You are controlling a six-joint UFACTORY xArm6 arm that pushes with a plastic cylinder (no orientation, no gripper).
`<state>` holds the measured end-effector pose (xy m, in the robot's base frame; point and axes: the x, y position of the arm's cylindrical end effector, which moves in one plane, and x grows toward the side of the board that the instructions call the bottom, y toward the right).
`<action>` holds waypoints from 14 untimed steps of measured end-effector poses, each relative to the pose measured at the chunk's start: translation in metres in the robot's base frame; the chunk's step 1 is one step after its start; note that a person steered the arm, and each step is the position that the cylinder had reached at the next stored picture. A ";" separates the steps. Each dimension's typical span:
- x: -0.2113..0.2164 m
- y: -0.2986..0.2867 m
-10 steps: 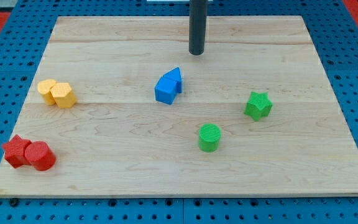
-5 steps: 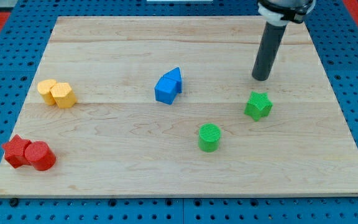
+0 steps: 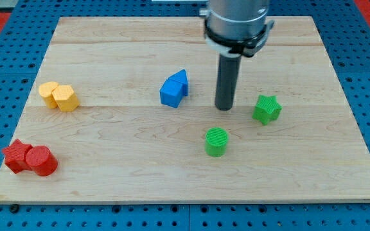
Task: Push the green star into the green circle
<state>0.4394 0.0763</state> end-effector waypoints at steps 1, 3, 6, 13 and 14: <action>-0.009 0.038; 0.028 0.051; 0.010 0.101; 0.075 0.139; 0.099 0.103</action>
<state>0.5384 0.1793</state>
